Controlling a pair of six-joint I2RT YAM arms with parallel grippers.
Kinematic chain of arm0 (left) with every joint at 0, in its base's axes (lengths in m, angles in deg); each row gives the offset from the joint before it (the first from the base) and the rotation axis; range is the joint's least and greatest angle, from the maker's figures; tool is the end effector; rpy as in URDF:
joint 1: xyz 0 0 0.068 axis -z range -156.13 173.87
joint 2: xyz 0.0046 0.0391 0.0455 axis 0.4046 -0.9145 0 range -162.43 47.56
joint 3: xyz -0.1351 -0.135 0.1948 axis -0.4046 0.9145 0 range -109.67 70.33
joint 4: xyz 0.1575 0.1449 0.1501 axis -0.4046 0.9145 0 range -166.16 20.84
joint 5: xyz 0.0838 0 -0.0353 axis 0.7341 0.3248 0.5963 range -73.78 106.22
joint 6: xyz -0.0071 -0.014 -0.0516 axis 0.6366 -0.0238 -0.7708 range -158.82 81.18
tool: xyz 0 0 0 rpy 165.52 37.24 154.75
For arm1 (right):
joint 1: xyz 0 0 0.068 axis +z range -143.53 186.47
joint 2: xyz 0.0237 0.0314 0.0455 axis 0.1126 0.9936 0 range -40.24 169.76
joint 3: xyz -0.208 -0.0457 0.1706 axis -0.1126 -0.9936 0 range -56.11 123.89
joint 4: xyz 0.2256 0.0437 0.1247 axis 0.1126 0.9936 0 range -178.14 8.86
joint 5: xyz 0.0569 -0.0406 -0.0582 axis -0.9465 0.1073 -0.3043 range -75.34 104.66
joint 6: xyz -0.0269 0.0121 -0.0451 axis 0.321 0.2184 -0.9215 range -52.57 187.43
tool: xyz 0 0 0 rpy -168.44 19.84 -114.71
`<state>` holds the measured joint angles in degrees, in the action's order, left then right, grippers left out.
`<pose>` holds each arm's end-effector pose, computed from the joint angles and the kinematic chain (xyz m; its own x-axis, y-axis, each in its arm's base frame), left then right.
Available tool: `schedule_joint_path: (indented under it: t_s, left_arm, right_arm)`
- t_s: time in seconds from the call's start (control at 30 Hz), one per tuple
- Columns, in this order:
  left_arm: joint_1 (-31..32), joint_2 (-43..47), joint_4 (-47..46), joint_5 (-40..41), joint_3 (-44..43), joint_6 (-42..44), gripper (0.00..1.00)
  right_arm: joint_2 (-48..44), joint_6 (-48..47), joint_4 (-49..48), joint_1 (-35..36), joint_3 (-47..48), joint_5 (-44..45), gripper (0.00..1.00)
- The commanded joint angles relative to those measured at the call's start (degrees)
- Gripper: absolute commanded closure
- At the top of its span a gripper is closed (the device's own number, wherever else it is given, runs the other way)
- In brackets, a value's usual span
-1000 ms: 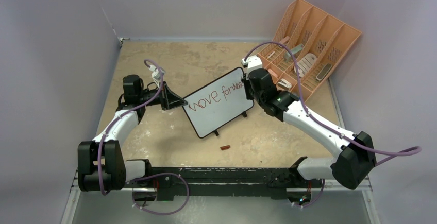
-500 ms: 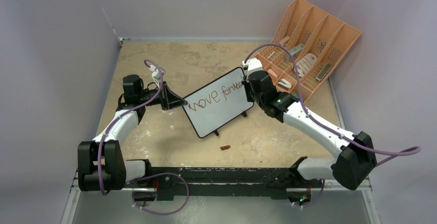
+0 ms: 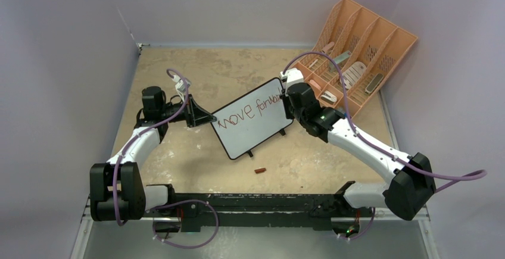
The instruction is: Write a sentence on the whiteboard
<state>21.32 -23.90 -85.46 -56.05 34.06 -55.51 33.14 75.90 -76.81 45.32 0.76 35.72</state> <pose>0.2484 -0.0229 0.2345 -0.6599 -0.1169 -0.7422 0.6817 0.3223 -0.6568 0.2349 0.1727 0.3043 -0.4098 -0.1536 -0.8992 -0.2808 0.9591 -0.0358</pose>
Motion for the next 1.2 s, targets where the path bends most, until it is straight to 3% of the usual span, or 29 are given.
schedule_joint_path:
  t_s: [0.0,0.57,0.93,1.17]
  left_arm:
    - [0.2,-0.6,0.1,0.7,-1.4,2.9,1.00]
    - [0.2,-0.4,0.1,1.0,-1.4,2.8,1.00]
    - [0.2,-0.3,0.6,1.7,-1.6,2.7,1.00]
    - [0.2,-0.2,2.2,2.9,-2.3,3.0,1.00]
  right_arm:
    - [-1.6,0.7,0.0,-0.3,-0.5,-0.8,1.00]
    - [-1.9,1.1,0.7,-0.3,-0.6,0.2,1.00]
    - [-6.8,1.2,0.6,-0.2,0.4,1.9,1.00]
    - [-9.6,3.0,2.1,-0.1,-0.4,-1.9,1.00]
